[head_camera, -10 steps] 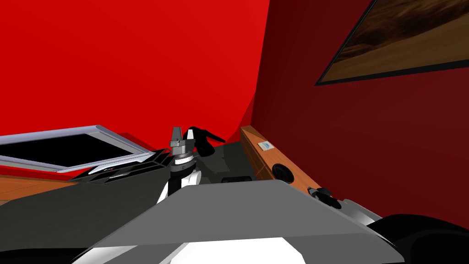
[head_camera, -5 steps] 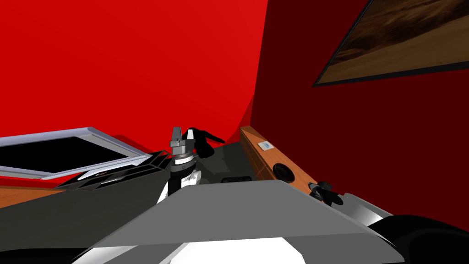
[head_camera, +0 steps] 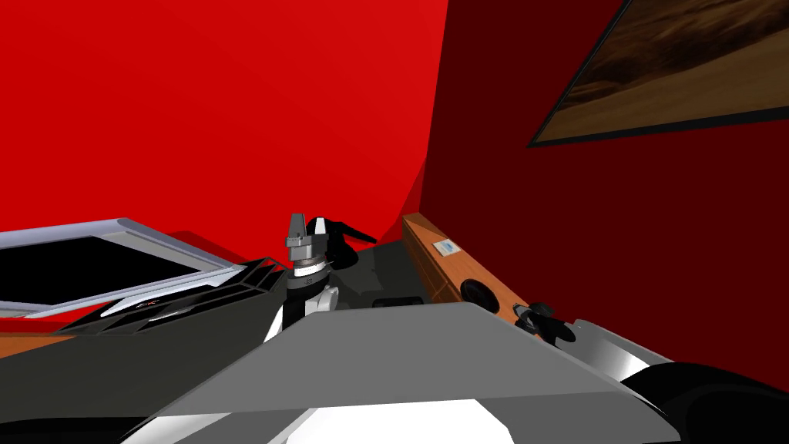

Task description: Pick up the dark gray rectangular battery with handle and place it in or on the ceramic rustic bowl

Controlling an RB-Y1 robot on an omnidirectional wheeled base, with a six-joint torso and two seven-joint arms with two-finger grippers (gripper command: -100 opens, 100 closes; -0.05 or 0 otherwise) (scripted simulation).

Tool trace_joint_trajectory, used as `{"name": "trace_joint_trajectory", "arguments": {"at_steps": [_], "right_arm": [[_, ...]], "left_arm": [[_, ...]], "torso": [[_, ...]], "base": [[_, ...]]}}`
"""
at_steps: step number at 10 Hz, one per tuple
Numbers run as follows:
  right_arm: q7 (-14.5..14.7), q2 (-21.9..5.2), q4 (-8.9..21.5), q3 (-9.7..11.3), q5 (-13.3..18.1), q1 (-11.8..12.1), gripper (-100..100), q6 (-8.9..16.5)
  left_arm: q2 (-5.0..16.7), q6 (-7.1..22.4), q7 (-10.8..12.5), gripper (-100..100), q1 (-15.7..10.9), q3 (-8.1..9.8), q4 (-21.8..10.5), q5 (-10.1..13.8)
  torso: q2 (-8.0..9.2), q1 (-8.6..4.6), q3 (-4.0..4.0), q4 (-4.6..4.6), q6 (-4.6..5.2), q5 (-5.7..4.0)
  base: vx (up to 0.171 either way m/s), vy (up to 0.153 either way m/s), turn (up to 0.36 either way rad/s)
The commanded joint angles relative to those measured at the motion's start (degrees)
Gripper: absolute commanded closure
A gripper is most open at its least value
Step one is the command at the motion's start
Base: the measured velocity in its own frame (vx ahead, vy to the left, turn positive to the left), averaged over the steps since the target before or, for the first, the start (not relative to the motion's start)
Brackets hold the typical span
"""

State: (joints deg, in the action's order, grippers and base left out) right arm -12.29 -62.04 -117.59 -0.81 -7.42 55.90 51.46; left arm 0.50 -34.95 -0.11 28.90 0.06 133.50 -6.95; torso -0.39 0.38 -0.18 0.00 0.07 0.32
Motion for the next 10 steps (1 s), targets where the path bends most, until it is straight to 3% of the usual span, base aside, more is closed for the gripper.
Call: {"name": "trace_joint_trajectory", "arguments": {"at_steps": [1,10], "right_arm": [[-0.8,-1.0,-2.1,0.5,-1.5,0.3,100,1.1],[-4.9,-4.9,-11.9,5.2,-10.6,1.9,100,5.7]], "left_arm": [[0.0,0.0,0.0,0,0.0,0.0,0.0,0.0],[0.0,0.0,0.0,0,0.0,0.0,0.0,0.0]], "torso": [[0.0,0.0,0.0,0.0,0.0,0.0],[-0.09,-0.21,-0.06,-0.02,-0.11,-0.05]], "base": [[0.097,-0.045,-0.038],[0.124,-0.05,-0.02]]}}
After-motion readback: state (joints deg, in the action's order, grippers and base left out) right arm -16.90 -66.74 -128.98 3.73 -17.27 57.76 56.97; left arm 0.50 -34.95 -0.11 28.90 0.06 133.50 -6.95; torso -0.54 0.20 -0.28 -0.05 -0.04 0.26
